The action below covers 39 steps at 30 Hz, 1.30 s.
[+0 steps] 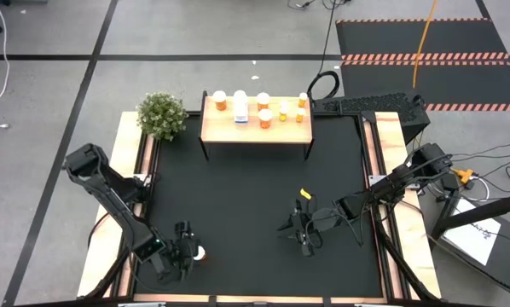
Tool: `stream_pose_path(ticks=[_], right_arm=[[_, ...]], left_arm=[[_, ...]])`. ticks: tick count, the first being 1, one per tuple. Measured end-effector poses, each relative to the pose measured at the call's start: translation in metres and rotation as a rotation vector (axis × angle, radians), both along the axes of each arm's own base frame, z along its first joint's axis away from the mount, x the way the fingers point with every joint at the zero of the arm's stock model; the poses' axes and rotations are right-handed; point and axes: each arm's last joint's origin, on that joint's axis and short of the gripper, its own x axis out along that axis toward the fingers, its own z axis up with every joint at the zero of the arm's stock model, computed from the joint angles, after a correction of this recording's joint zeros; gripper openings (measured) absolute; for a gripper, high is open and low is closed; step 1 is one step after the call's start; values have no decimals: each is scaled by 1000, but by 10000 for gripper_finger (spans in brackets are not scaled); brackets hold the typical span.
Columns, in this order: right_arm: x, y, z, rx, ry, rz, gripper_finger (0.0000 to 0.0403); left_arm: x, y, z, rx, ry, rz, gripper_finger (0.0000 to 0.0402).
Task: Pick and place medicine bottles onto shelf by color
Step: Put the large orange pill bottle on the shelf aligned with the other large orange pill bottle
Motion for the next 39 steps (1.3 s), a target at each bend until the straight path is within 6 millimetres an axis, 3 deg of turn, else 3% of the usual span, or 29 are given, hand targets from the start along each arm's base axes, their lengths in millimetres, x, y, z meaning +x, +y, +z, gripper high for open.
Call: stream_pose_path(ticks=[6, 18, 21, 29, 39], right_arm=[[1, -2, 0, -9, -3, -1, 98], [1, -2, 0, -10, -3, -1, 98], [1, -2, 0, -10, -3, -1, 98], [1, -2, 0, -13, -4, 0, 98], [1, -2, 0, -13, -4, 1, 98]], left_arm=[[0, 0, -2, 12, 4, -8, 327], [0, 0, -2, 32, 2, -40, 210], [0, 0, -2, 40, 1, -54, 208], [6, 6, 2, 41, -9, -44, 247], [17, 30, 30, -1, -75, -53, 188]])
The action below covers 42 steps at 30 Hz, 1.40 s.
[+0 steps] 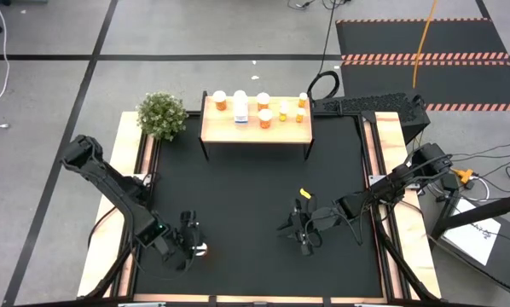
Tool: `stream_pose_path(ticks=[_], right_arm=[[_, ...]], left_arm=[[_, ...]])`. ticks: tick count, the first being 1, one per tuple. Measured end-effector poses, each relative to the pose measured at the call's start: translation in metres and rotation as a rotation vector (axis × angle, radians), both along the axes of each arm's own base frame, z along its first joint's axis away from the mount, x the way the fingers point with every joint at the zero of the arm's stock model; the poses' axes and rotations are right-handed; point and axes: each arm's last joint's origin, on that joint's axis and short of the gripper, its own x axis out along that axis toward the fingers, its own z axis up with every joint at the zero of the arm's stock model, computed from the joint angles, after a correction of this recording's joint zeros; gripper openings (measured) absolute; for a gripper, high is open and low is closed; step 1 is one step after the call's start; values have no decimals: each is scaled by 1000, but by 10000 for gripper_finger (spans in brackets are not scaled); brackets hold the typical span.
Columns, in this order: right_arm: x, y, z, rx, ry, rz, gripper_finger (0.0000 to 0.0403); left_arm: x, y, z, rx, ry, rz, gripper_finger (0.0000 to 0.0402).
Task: Pick and place medicine bottles onto shelf by color
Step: Put the large orange pill bottle on the shelf aligned with the other large orange pill bottle
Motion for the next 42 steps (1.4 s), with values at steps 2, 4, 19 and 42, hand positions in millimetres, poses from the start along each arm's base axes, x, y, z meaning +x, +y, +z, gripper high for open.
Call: stream_pose_path(ticks=[2, 4, 19, 42], right_arm=[[0, 0, 0, 0, 0, 0, 98], [0, 0, 0, -1, 3, 1, 98], [-1, 0, -1, 2, 9, 3, 98], [-1, 0, -1, 0, 8, 4, 98]], left_arm=[[0, 1, 1, -28, 10, 15, 179], [-1, -1, 0, -60, 28, 25, 177], [-9, -14, -21, 2, 90, 65, 385], [-6, -18, -31, 32, 95, 54, 250]])
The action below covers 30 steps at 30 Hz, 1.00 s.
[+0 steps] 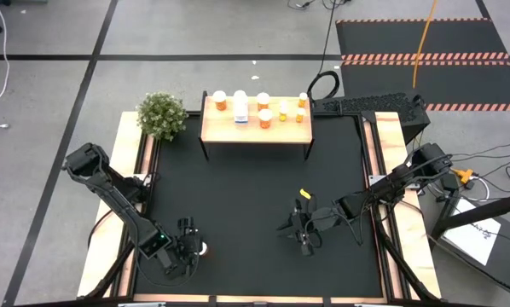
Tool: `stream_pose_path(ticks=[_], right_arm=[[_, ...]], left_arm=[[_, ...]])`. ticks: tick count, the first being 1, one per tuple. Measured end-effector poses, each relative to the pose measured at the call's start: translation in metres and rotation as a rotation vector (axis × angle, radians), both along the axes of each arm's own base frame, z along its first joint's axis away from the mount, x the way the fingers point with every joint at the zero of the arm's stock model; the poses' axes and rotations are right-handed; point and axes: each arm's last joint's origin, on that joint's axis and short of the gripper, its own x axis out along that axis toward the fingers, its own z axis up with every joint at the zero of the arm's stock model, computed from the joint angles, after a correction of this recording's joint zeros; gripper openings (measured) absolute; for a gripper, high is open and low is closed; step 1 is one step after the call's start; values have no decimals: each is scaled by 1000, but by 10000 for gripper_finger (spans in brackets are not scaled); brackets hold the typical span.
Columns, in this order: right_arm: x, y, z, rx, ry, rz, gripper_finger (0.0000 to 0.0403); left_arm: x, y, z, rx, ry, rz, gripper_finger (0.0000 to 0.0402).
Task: Pick and place medicine bottles onto shelf by color
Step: Put the large orange pill bottle on the shelf aligned with the other large orange pill bottle
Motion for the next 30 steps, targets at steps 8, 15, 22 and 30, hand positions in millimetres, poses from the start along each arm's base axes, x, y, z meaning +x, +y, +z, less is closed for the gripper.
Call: stream_pose_path(ticks=[8, 15, 22, 30], right_arm=[[0, 0, 0, -1, 0, 0, 98], [0, 0, 0, -1, 0, 0, 98], [0, 0, 0, -5, -1, 1, 98], [0, 0, 0, -5, -1, 1, 98]], left_arm=[[0, 0, 0, 10, -1, -18, 219], [1, 1, 0, 18, -1, -27, 224], [5, 10, 13, 11, -41, -46, 216], [12, 35, 39, 54, -112, -113, 223]])
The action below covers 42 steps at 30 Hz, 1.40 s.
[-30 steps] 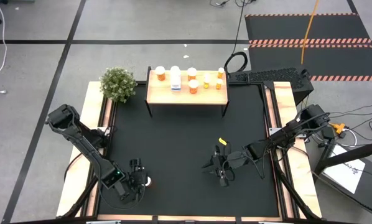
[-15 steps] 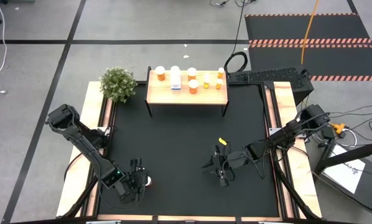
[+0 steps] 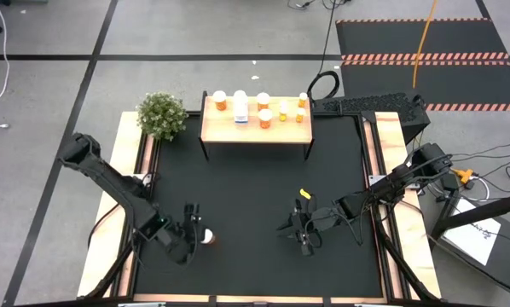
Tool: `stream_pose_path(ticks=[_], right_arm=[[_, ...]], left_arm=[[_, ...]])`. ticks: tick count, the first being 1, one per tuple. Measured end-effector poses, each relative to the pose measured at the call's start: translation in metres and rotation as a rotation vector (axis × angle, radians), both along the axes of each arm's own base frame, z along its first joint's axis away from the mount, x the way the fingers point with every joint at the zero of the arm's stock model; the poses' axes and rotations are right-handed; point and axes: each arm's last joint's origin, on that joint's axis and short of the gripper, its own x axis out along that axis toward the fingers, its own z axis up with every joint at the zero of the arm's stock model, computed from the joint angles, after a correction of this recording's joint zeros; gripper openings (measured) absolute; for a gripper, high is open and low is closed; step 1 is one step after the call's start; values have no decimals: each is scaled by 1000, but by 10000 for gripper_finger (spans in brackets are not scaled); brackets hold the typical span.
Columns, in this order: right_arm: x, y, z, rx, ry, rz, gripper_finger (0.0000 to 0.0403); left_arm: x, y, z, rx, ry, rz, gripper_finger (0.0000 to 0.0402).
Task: Pick and place medicine bottles onto shelf by color
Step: Put the large orange pill bottle on the shelf aligned with the other large orange pill bottle
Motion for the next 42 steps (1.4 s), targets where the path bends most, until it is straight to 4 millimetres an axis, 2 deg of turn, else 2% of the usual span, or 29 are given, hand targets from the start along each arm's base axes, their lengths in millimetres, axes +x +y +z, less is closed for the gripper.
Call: stream_pose_path(ticks=[10, 15, 21, 27, 34, 42], right_arm=[[0, 0, 0, 0, 0, 0, 98], [0, 0, 0, 0, 0, 1, 98], [0, 0, 0, 0, 1, 0, 98], [0, 0, 1, 3, -7, -1, 98], [2, -1, 3, -3, -38, -58, 98], [2, -3, 10, -16, -93, -124, 98]], left_arm=[[7, 58, 45, 70, -104, 35, 224], [15, 91, 80, 105, -110, 139, 225], [24, 123, 127, 197, -179, 165, 225], [22, 162, 160, 240, -204, 300, 225], [16, 208, 167, 283, -168, 416, 225], [29, 257, 146, 280, -51, 505, 225]])
